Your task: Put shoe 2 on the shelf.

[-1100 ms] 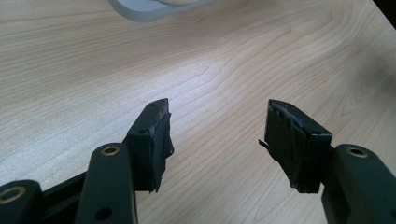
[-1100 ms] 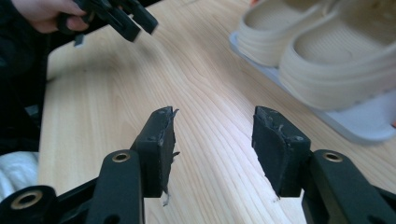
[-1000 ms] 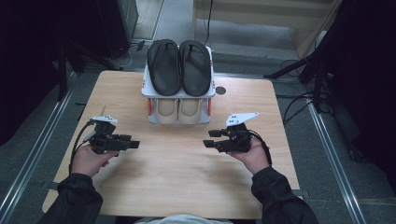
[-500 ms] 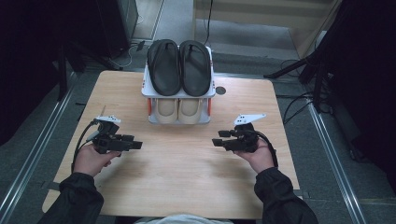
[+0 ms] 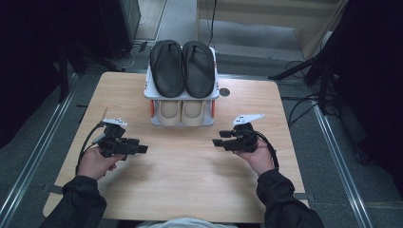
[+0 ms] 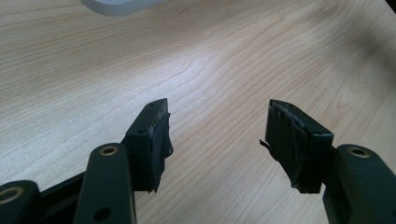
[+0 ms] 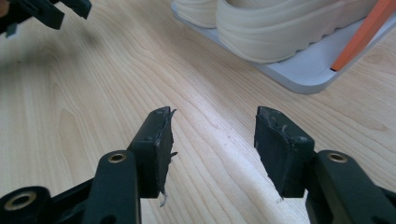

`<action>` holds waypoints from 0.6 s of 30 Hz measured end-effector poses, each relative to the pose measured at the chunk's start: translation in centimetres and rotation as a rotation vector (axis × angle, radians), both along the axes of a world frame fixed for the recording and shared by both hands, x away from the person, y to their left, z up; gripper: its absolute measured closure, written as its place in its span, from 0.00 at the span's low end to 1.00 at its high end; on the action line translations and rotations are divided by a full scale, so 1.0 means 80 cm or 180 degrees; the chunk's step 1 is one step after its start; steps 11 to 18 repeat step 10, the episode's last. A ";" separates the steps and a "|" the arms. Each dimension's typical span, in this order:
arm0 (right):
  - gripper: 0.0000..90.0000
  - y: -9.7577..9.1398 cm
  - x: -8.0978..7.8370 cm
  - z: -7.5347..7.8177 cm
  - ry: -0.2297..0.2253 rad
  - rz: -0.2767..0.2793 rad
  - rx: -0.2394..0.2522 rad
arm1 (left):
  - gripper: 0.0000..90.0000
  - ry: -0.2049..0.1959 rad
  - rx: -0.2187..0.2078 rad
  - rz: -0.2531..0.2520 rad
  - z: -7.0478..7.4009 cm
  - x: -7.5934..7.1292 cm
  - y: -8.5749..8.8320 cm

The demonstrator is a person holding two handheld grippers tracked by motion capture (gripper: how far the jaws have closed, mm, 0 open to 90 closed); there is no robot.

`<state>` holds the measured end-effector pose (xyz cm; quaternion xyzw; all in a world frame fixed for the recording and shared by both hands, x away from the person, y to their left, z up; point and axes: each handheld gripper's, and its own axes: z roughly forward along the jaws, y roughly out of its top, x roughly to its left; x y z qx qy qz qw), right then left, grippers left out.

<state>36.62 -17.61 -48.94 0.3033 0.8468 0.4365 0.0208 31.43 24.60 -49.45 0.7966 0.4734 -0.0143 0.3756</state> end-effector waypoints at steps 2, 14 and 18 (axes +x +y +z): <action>0.51 0.000 0.000 -0.001 -0.0006 0.0011 -0.0035 | 0.43 -0.0015 0.0018 -0.0017 -0.001 0.000 -0.003; 0.42 0.010 0.000 -0.014 0.0141 0.0171 -0.0384 | 0.29 -0.0171 0.0252 -0.0089 -0.012 0.000 -0.030; 0.42 0.010 0.000 -0.014 0.0141 0.0171 -0.0384 | 0.29 -0.0171 0.0252 -0.0089 -0.012 0.000 -0.030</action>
